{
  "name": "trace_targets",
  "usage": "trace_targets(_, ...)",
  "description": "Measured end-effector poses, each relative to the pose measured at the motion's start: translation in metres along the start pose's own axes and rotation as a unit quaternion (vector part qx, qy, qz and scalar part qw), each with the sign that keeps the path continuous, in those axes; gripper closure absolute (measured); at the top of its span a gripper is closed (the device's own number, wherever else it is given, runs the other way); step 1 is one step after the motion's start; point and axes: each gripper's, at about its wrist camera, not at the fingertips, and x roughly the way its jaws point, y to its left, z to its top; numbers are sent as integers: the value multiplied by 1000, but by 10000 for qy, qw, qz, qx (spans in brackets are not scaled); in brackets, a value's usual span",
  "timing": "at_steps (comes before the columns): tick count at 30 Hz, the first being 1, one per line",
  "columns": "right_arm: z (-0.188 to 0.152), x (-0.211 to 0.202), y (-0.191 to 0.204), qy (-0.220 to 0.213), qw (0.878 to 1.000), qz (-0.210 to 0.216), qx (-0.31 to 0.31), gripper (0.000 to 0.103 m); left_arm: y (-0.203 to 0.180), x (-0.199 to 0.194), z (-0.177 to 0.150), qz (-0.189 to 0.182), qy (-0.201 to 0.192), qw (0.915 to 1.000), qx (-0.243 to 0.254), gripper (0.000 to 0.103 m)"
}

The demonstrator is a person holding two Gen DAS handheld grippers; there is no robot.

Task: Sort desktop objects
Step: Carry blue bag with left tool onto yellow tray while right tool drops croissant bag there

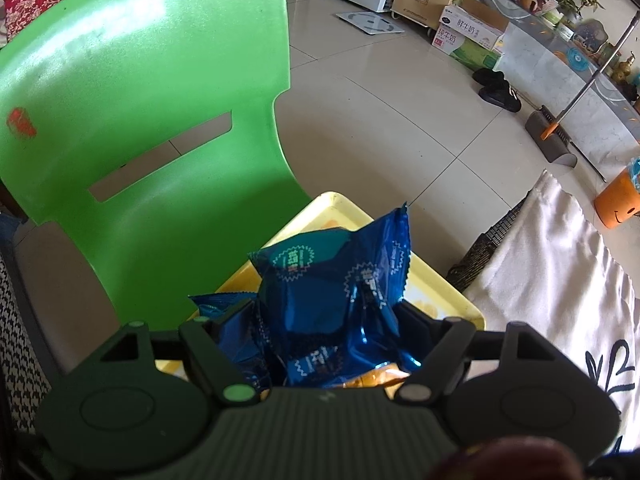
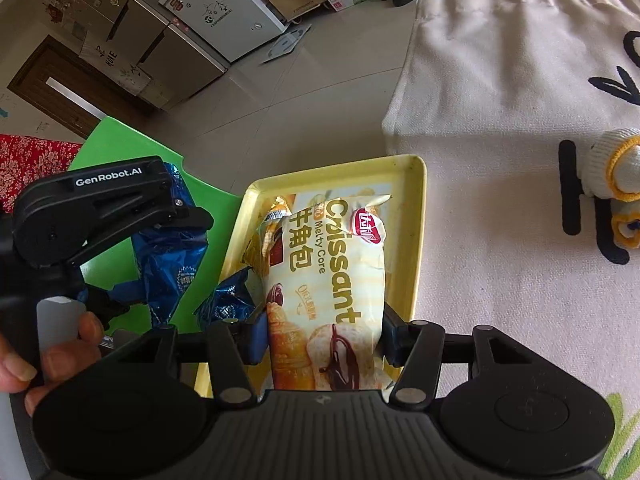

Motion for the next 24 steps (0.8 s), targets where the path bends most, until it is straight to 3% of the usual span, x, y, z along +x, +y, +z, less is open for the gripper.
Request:
trace_targets(3, 4, 5, 5, -156, 9997, 109, -139, 44, 0, -2, 1, 49, -34, 10000, -63, 25)
trace_targets(4, 5, 5, 5, -178, 9997, 124, -133, 39, -1, -4, 1, 56, -72, 10000, -40, 23)
trace_targets(7, 9, -1, 3, -296, 9993, 213, 35, 33, -3, -12, 1, 40, -214, 9997, -52, 13)
trace_targets(12, 12, -14, 2, -409, 9988, 261, -17, 33, -11, -23, 0, -104, -337, 9994, -8, 13)
trace_targets(24, 15, -39, -11, -448, 9983, -236, -300, 32, -24, -37, -9, -398, -375, 9984, 117, 12)
